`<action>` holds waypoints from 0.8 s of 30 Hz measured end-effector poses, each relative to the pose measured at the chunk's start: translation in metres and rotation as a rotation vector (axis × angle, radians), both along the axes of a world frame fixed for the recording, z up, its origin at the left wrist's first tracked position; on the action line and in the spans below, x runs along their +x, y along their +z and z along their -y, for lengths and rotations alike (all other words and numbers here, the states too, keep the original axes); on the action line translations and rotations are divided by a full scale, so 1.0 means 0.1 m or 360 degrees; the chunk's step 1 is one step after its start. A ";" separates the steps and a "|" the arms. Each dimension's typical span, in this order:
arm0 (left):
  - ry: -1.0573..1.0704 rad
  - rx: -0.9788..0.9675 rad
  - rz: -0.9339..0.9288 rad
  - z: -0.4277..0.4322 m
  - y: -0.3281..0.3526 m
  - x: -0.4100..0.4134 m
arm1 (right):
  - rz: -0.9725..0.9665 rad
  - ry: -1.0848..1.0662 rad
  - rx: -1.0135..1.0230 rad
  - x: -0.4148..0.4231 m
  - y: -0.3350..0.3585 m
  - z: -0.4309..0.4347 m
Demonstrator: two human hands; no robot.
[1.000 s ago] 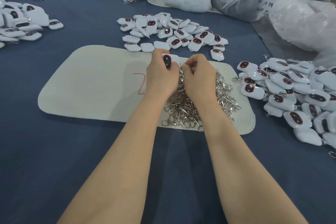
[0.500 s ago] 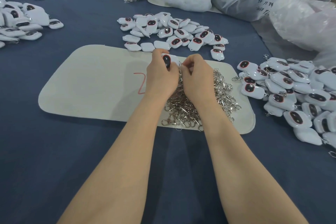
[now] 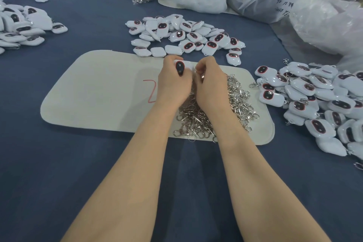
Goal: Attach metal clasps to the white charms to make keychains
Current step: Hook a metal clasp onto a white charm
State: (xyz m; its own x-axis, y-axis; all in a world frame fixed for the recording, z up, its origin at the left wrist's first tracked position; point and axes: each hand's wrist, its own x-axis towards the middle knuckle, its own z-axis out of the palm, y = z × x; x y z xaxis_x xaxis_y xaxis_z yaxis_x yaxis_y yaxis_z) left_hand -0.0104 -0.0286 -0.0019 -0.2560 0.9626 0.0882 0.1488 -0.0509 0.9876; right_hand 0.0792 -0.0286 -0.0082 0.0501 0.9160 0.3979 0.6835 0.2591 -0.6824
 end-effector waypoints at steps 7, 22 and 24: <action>-0.0144 -0.0410 0.1588 0.02 0.15 -0.11 | -0.0475 0.0094 0.0017 -0.03 0.06 0.01; 0.0059 0.0315 -0.0286 0.08 0.09 -0.08 | 0.0093 0.0080 0.0152 0.11 0.07 0.00; 0.0017 0.0420 -0.0520 0.08 0.05 -0.08 | 0.0213 0.0088 0.0143 0.11 0.07 -0.01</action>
State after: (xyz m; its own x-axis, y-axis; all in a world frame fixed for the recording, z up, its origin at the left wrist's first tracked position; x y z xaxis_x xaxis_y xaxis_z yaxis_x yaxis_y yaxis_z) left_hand -0.0184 -0.0362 0.0031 -0.1834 0.8936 0.4096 0.4540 -0.2925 0.8416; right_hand 0.0905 -0.0272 -0.0014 -0.0585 0.8764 0.4781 0.7496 0.3549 -0.5587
